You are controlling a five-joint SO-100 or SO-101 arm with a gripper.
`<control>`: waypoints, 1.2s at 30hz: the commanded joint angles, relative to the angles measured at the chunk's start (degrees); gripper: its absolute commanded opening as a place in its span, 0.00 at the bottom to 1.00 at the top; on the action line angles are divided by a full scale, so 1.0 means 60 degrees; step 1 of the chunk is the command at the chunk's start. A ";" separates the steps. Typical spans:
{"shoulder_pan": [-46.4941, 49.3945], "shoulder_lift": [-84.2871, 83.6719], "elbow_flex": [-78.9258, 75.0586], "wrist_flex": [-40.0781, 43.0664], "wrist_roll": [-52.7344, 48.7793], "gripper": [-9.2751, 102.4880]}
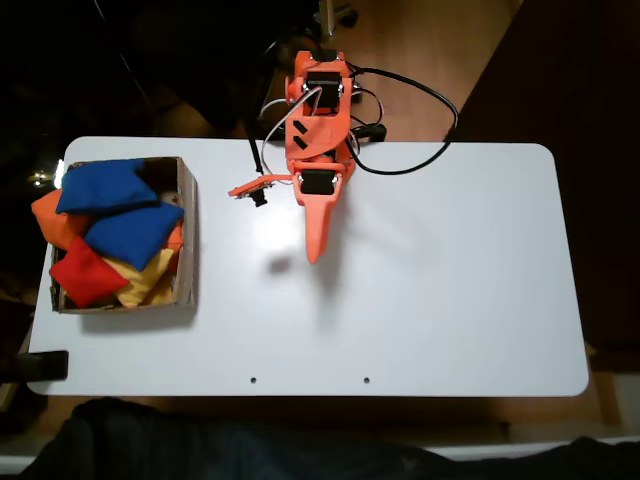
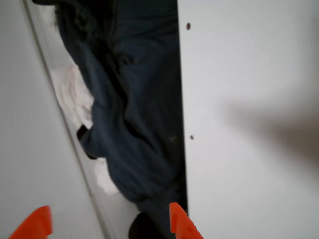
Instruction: Grasp a bag and put it in the box.
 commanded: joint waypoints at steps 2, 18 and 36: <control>-0.0059 0.0220 0.0352 -0.0132 -0.0117 0.41; -0.0073 0.0352 0.1611 0.0586 -0.0234 0.08; 0.0044 0.0352 0.1978 0.2241 -0.0439 0.08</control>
